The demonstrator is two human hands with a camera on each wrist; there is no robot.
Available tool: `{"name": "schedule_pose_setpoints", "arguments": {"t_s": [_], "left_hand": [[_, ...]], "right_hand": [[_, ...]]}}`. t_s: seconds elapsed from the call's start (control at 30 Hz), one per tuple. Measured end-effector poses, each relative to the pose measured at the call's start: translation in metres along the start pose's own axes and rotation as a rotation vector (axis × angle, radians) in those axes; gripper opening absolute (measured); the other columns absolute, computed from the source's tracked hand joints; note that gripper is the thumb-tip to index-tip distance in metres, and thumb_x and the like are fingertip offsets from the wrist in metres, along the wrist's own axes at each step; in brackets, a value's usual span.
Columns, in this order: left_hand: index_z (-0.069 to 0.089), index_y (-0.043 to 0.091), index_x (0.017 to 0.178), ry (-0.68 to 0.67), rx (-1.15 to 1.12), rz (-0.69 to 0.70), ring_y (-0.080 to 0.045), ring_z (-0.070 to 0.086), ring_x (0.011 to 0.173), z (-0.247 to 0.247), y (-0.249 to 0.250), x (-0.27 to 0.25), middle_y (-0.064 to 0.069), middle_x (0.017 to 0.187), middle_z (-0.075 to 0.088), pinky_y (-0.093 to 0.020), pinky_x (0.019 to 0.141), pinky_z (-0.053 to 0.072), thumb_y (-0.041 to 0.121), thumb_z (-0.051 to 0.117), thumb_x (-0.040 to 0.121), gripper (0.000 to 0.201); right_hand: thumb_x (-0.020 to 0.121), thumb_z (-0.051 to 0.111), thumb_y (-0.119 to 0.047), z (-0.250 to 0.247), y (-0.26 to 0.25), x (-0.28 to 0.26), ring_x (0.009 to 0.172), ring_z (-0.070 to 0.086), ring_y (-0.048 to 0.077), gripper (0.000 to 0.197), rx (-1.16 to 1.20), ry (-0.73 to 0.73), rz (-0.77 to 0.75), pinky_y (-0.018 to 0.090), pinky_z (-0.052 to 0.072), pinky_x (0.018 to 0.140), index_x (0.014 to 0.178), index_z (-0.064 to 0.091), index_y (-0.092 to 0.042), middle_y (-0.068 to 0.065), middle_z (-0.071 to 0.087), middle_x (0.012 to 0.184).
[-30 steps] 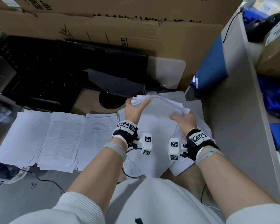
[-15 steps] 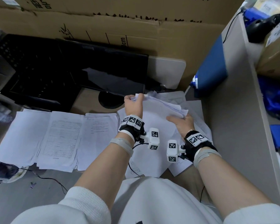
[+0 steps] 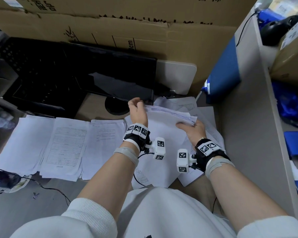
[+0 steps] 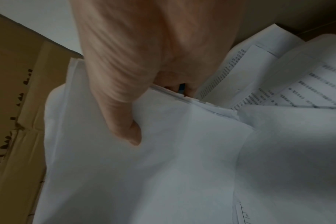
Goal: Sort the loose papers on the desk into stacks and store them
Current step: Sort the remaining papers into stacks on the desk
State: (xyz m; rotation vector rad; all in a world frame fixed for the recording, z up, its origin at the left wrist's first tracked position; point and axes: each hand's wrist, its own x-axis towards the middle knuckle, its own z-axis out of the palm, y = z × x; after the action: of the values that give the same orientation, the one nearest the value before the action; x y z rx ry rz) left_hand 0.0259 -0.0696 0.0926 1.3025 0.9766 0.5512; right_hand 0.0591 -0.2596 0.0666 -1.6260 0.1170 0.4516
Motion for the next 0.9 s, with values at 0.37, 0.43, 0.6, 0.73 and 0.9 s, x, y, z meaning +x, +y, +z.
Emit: {"name": "schedule_pose_setpoints", "arguments": {"t_s": [0.37,0.43,0.6,0.73,0.9], "left_hand": [[0.039,0.016,0.134,-0.3,0.022,-0.085,-0.01,0.062,0.109,-0.018,-0.003,-0.008,0.0,0.125,0.06,-0.017,0.088,0.051,0.033,0.083,0.081,0.071],[0.043,0.014,0.132,-0.368,0.152,-0.077,-0.007,0.064,0.105,-0.027,-0.01,-0.009,0.002,0.121,0.063,-0.013,0.083,0.052,0.021,0.09,0.073,0.076],[0.07,0.001,0.107,-0.445,0.198,-0.134,-0.016,0.072,0.085,-0.045,-0.023,-0.011,-0.01,0.102,0.075,-0.026,0.077,0.058,0.009,0.088,0.072,0.04],[0.073,0.011,0.104,-0.455,0.056,-0.152,-0.022,0.072,0.101,-0.054,-0.028,-0.007,-0.009,0.106,0.076,-0.039,0.095,0.055,0.011,0.083,0.079,0.027],[0.07,0.013,0.112,-0.436,-0.106,-0.222,-0.025,0.072,0.102,-0.068,-0.021,-0.006,-0.007,0.108,0.076,-0.042,0.089,0.059,0.019,0.081,0.083,0.032]], "right_hand": [[0.077,0.083,-0.033,0.0,-0.008,0.009,0.088,0.071,0.024,0.036,0.024,0.095,0.109,0.039,0.059,0.081,0.102,0.069,-0.011,0.006,0.075,0.099],[0.078,0.083,-0.031,-0.003,-0.015,0.009,0.088,0.073,0.028,0.032,0.098,0.11,0.131,0.044,0.059,0.083,0.099,0.071,-0.012,0.008,0.076,0.097],[0.072,0.087,-0.031,-0.007,-0.032,0.004,0.09,0.074,0.033,0.043,0.222,0.091,0.127,0.053,0.058,0.083,0.105,0.07,-0.01,0.01,0.077,0.096],[0.075,0.086,-0.025,0.0,-0.032,-0.007,0.094,0.073,0.031,0.038,0.188,0.026,0.105,0.047,0.059,0.084,0.105,0.07,-0.008,0.012,0.076,0.1],[0.08,0.082,-0.024,0.008,-0.006,-0.026,0.091,0.072,0.022,0.035,-0.163,-0.103,0.154,0.03,0.058,0.076,0.108,0.071,-0.006,0.008,0.075,0.103]]}}
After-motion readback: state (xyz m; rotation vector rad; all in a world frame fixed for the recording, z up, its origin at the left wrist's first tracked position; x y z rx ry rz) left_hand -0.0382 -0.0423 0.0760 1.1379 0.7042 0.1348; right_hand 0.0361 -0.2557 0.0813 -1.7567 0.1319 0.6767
